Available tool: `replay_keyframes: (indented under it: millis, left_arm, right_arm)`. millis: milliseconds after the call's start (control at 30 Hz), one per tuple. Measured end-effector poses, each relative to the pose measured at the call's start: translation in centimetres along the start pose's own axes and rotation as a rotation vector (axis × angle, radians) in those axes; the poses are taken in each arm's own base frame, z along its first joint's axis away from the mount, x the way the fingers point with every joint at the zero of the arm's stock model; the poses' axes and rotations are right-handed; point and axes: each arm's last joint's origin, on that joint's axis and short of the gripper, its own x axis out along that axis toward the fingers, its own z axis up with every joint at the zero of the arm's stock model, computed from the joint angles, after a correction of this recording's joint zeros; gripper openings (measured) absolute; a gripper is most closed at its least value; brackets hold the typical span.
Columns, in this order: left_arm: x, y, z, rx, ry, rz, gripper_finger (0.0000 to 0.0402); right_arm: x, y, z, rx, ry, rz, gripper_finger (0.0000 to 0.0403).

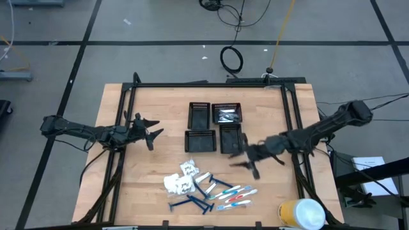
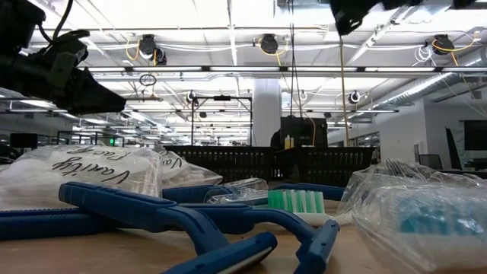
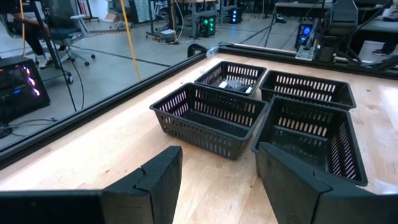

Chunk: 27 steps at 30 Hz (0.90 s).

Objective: Pick & Place Travel size toiletries
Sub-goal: Put the silver nail cutter into the top right black bin

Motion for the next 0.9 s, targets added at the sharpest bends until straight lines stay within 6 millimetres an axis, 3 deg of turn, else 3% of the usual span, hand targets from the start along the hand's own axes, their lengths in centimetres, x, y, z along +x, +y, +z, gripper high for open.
replay_keyframes:
  millis: [100,233,300,467,700,900]
  left_arm:
    - [0.0,0.0,0.2,-0.045,-0.016,-0.004,0.0209]
    - [-0.1,-0.3,1.1,-0.357,-0.083,-0.071,0.0209]
    - [-0.1,-0.2,1.4,-0.426,-0.113,-0.068,0.0209]
    - [-0.1,-0.1,1.4,-0.406,-0.120,-0.052,0.0209]
    - [-0.1,-0.2,1.4,-0.492,-0.111,-0.075,0.0209]
    - [-0.3,-1.3,2.7,-0.521,-0.097,-0.381,0.0209]
  right_arm:
    - [-0.3,1.4,-1.1,-0.010,-0.047,0.060,0.0120]
    - [-0.7,2.3,-2.5,0.018,-0.061,0.092,0.0120]
    - [-0.8,2.4,-3.0,0.035,-0.050,0.066,0.0120]
    - [-0.9,2.3,-3.7,0.016,-0.028,0.004,0.0120]
    - [-2.5,2.1,-2.9,0.017,-0.026,-0.015,0.0120]
    - [-3.5,1.9,-3.0,0.050,-0.012,-0.014,0.0114]
